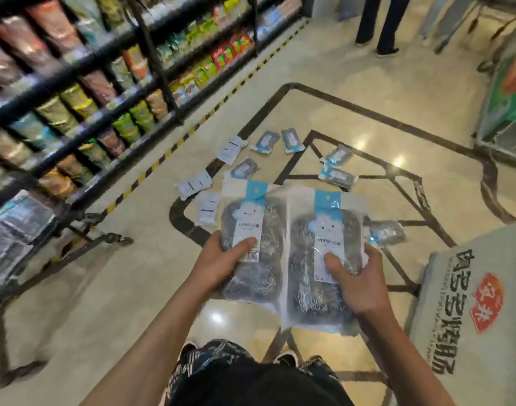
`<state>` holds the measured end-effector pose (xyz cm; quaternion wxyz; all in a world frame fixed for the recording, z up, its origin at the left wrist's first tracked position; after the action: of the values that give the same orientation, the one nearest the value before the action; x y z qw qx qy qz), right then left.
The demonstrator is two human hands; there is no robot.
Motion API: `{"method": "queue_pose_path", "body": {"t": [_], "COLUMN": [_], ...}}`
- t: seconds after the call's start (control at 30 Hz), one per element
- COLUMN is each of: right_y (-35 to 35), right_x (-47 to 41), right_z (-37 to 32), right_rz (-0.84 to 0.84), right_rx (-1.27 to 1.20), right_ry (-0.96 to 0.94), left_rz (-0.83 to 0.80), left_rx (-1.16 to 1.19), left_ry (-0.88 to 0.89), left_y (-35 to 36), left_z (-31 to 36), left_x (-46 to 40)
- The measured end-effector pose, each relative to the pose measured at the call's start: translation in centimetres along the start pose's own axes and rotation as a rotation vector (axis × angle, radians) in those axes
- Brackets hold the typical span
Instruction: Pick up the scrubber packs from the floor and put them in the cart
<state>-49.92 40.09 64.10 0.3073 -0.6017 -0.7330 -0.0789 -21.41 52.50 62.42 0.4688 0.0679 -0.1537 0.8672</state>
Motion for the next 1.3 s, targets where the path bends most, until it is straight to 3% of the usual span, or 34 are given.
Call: {"method": "queue_pose_path", "body": {"t": [0.1, 0.33, 0.63, 0.9, 1.3], "right_y": [7.5, 29.9, 53.5, 68.7, 99.0], "right_x": [2.1, 9.3, 18.0, 19.7, 16.2], "right_z": [-3.5, -8.5, -8.4, -9.7, -15.8], "right_rz": [-0.128, -0.395, -0.601, -0.684, -0.765], "right_rx": [0.081, 0.313, 0.525, 0.601, 0.733], "right_ry": [-0.069, -0.218, -0.271, -0.307, -0.287], "left_rz": [0.109, 0.529, 0.869, 0.961, 1.069], "left_rx": [0.076, 0.155, 0.197, 0.268, 0.230], "left_ry": [-0.032, -0.075, -0.158, -0.205, -0.338], "left_y": [-8.4, -29.1, -49.6, -60.8, -81.3], "left_z": [-1.3, -6.5, -13.8, -17.4, -23.7], "left_x": [2.4, 9.3, 16.6, 13.8, 1.0]}}
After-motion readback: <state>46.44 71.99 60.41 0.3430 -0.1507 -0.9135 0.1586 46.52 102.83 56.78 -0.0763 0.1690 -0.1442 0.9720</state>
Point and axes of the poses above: each hand's wrist, its own x-axis away from the middle knuckle, its own y-axis out of the palm, z = x × y, the point moved 9 cm from there along -x, towards the middle knuckle, and after that the axes turned 13 degrees about y, right-handed, at the moved point
